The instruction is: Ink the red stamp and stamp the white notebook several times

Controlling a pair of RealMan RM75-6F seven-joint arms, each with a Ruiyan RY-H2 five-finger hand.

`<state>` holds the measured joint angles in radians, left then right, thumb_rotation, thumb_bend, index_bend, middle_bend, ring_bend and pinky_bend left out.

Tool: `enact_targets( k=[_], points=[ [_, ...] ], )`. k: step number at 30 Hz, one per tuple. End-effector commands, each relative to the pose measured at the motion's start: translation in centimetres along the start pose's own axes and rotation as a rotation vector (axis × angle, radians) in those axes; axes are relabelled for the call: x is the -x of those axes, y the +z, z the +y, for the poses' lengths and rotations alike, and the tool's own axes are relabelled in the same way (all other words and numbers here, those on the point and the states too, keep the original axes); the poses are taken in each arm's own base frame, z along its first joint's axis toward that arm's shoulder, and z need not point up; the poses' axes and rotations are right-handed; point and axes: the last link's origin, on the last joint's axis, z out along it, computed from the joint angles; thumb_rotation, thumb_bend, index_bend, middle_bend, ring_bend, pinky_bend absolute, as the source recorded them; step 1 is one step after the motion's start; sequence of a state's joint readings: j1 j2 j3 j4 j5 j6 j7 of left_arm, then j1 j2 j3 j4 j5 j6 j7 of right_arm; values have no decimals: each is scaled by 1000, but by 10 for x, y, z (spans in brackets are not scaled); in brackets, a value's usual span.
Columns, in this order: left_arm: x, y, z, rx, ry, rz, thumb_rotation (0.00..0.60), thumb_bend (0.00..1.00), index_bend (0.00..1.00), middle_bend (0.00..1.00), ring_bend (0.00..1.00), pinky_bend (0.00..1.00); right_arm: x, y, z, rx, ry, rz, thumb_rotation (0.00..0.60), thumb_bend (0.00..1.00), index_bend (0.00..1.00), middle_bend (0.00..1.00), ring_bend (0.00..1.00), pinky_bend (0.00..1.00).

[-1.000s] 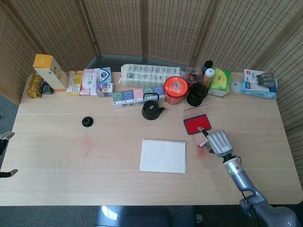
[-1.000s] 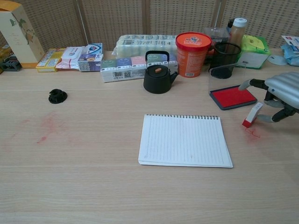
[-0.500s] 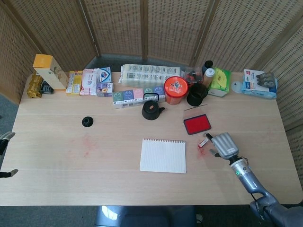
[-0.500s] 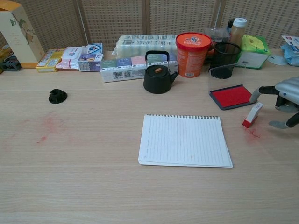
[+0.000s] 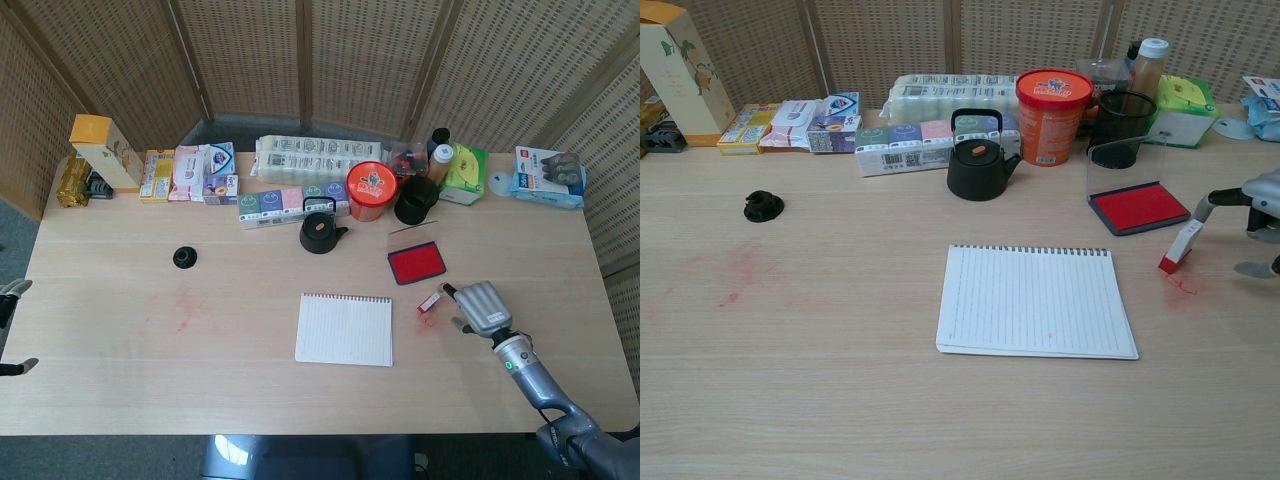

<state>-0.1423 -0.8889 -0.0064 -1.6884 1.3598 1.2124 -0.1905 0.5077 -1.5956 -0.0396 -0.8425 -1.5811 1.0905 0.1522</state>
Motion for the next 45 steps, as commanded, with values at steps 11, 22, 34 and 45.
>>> enact_targets(
  k=[11, 22, 34, 45],
  points=[
    [2, 1, 1, 0, 6, -6, 600, 0, 0, 0, 0, 0, -1, -10, 4, 7, -19, -36, 600, 307, 300, 1000, 1000, 1000],
    [3, 2, 1, -5, 9, -12, 600, 0, 0, 0, 0, 0, -17, 1, -4, -25, -30, -11, 600, 307, 300, 1000, 1000, 1000],
    [1, 2, 0, -6, 2, -9, 600, 0, 0, 0, 0, 0, -21, 9, -19, -65, -60, -15, 600, 307, 299, 1000, 1000, 1000],
    [1, 1, -1, -4, 0, -10, 600, 0, 0, 0, 0, 0, -30, 15, -24, -87, -67, -2, 600, 307, 298, 1000, 1000, 1000]
  ],
)
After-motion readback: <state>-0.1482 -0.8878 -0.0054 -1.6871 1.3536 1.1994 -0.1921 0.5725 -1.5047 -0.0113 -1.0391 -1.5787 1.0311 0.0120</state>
